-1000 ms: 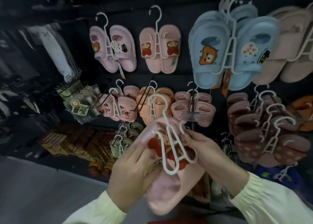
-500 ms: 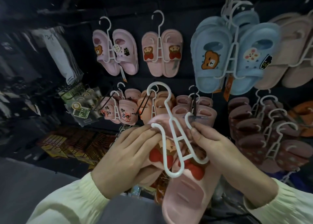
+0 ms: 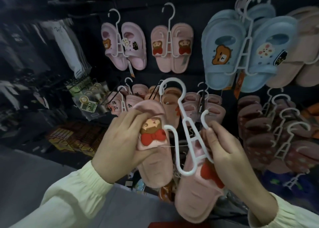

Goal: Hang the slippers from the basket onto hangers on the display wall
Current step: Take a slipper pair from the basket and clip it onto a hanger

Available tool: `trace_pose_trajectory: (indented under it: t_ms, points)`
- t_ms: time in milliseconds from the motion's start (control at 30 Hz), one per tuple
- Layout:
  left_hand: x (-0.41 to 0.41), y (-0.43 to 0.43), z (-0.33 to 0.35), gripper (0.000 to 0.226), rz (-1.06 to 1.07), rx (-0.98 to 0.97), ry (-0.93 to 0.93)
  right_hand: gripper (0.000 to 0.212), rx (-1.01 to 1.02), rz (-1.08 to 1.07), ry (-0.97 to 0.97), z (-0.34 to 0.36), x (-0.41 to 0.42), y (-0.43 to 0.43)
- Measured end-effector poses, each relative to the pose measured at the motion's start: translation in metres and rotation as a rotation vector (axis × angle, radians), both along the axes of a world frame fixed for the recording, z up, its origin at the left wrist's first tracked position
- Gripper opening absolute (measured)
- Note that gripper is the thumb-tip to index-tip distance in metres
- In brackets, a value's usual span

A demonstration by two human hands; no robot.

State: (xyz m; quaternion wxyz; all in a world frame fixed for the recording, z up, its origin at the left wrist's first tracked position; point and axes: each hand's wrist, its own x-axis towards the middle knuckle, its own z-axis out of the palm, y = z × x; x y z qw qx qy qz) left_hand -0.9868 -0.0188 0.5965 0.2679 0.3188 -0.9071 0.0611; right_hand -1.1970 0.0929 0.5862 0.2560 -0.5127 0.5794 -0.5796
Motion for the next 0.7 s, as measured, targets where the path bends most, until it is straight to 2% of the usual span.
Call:
trace_pose_trajectory:
  t_ms: [333,500,700]
  points:
    - [0.017,0.013,0.001,0.079,0.091,0.134,0.133,0.028,0.008,0.037,0.189,-0.025,0.017,0.011]
    - [0.023,0.027,0.003,0.079,0.053,0.16,0.187,0.028,0.016,-0.075,0.497,-0.034,0.02,0.006]
    - [0.028,0.044,0.003,0.073,0.084,0.224,0.3,0.025,-0.015,-0.192,0.689,-0.03,0.032,0.009]
